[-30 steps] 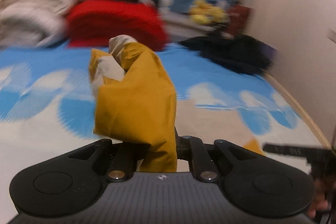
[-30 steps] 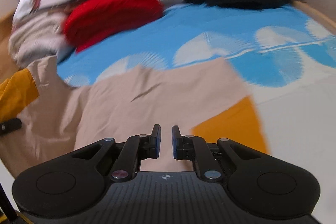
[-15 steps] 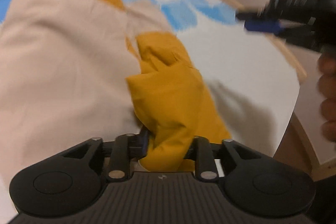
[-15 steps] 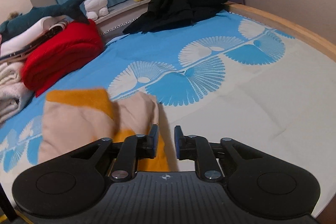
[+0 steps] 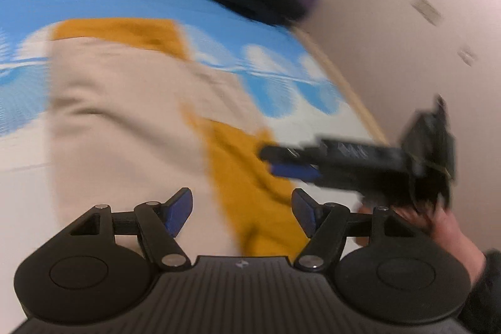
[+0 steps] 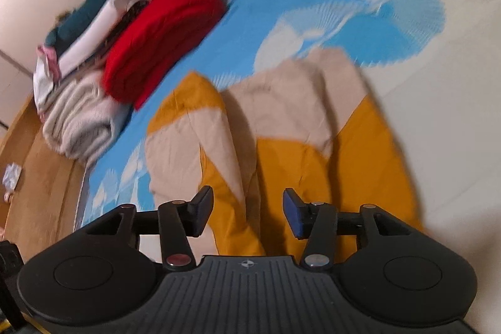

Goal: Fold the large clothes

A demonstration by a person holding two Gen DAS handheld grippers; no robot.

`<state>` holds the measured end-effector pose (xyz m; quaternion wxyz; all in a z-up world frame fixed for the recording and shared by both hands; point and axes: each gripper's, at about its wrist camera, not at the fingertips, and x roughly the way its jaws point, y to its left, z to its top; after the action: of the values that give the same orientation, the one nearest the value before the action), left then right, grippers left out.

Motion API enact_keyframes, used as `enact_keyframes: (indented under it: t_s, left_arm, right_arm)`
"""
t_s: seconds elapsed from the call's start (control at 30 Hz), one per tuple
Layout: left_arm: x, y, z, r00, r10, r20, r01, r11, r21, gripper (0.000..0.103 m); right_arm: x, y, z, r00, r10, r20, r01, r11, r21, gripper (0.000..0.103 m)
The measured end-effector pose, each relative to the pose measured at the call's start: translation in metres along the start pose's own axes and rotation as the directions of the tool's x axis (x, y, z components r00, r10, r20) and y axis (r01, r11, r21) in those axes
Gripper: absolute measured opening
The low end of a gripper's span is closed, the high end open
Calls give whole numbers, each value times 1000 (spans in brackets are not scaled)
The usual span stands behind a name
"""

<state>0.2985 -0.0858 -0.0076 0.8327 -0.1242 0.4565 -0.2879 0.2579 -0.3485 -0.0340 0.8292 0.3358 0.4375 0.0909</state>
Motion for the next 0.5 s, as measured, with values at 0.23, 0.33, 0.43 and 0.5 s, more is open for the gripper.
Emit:
enact_keyframes:
  t_s: [0.23,0.33,0.43,0.5]
  left_arm:
    - [-4,46,11,977,212,11,-210,970,-121,74]
    - [-9,57,10,961,278,7,-275,953,-126,74]
    - [-24,68,8,944,331,7,-327,934,-143,74]
    - [-25,69,11,947,322,6,-317,934,-167,74]
  right_arm:
    - [39,32,-19,993,-55,-108,43,993,-114,50]
    - [43,42,-26,988,-105,-111,83,980,-182,7]
    - [18,41,-21,998,-37,-42,30,985,-169,2]
    - [-12,34,-15,1000,1,31,5,987,-163,1]
